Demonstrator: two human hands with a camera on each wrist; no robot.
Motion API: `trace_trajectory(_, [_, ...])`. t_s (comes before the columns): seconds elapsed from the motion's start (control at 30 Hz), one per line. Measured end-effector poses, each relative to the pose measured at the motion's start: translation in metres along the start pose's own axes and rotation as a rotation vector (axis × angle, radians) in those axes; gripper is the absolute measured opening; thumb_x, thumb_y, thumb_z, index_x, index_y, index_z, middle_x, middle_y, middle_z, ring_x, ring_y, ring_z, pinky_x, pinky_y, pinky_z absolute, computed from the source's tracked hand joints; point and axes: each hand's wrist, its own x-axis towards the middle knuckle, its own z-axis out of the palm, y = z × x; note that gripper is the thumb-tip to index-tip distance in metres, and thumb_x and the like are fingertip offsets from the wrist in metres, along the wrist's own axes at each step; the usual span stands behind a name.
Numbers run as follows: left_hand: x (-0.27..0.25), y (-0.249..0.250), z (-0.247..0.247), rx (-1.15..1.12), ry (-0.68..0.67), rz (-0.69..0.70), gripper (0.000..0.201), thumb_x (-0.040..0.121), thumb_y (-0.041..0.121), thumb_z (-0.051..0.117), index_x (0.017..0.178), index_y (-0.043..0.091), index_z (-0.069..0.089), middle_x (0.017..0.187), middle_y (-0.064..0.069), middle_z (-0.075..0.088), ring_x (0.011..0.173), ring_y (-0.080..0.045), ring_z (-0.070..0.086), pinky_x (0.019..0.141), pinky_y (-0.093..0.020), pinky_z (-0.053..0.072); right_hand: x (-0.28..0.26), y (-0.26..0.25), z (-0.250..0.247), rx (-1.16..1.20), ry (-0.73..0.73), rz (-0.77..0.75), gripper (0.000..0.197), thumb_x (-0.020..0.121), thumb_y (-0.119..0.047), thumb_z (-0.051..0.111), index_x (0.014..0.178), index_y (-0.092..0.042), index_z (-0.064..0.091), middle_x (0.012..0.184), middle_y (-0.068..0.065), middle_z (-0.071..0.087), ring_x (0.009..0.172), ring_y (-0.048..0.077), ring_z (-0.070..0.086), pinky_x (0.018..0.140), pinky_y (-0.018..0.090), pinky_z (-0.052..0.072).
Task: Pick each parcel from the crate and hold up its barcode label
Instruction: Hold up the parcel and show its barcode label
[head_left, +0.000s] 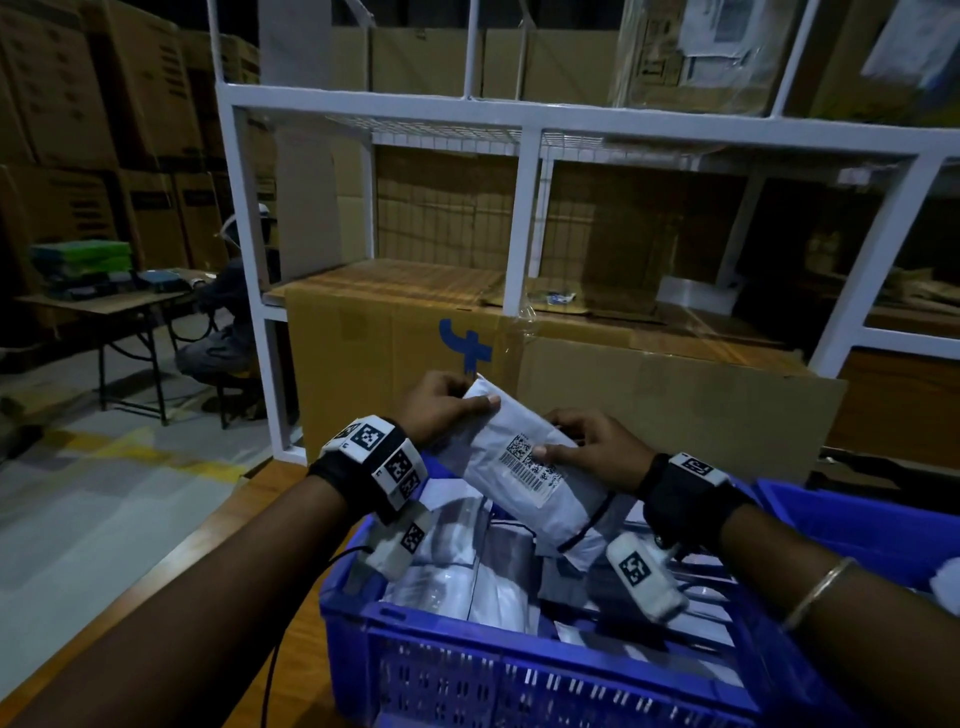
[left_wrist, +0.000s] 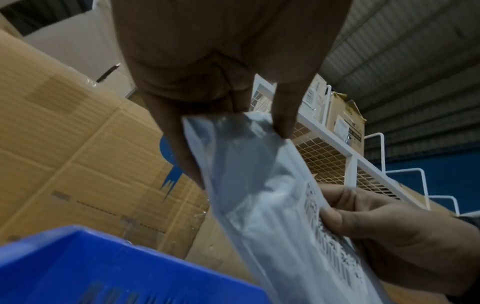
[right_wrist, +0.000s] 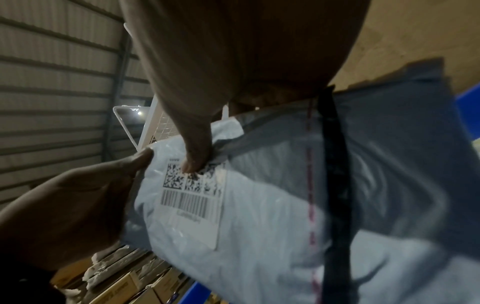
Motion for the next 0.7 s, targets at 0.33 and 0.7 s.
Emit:
trace_trajectory(0.33, [0.011,-0.019,-0.012,-0.053,0.066,-0.018,0.014,0.092,0.014,0.064,0.078,0.016,0.068,0.076,-0.013,0.069,0.065,-0.021,0.063,0.064,-0.032,0.046,0.004,0.016,-0.017,-0.041,0.017,0.007,0.069,0.055,-0.065,0.084,0.097,-0.012,0.068,0.095,0.008,0.072,0.089,0.025,0.069,0.085,0.05,0.052])
trace_trajectory(0.7, [0.014,-0.022,-0.012,-0.05,0.097,-0.008,0.027,0.09,0.024,0.067,0.069,0.011,0.058,0.068,-0.014,0.055,0.063,-0.021,0.054,0.053,-0.027,0.04,0.003,0.013,-0.026,-0.099,-0.013,-0.021,0.048,0.067,-0.049,0.084,0.093,-0.011,0.073,0.093,0.008,0.075,0.093,0.029,0.07,0.084,0.052,0.055])
